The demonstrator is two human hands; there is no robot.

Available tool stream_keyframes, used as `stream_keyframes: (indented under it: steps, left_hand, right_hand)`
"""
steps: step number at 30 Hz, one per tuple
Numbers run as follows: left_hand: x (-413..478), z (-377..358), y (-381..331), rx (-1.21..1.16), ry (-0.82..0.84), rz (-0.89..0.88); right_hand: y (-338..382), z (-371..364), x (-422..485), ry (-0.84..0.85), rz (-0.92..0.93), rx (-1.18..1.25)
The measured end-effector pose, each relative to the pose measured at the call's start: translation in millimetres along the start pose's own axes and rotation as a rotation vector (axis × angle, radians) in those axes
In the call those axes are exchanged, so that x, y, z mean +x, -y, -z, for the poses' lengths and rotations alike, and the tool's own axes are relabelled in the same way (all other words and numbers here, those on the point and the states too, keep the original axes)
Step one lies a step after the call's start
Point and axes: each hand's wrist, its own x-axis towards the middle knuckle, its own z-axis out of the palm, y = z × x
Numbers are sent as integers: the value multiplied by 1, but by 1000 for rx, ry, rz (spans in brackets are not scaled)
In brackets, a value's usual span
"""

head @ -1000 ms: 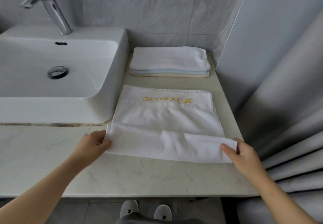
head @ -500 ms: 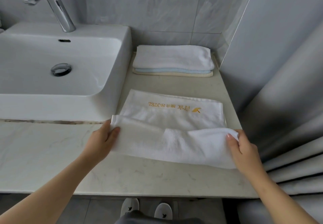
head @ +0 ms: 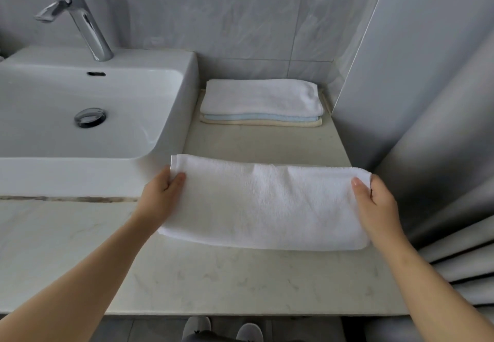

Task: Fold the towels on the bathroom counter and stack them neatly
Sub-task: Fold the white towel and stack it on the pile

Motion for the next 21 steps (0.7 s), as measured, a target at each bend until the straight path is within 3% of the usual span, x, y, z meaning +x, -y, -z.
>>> stream_keyframes:
  steps: [21]
  left_hand:
    - [48, -32, -5, 170, 44, 113]
  right_hand:
    - [-2, -25, 60, 111, -143, 15]
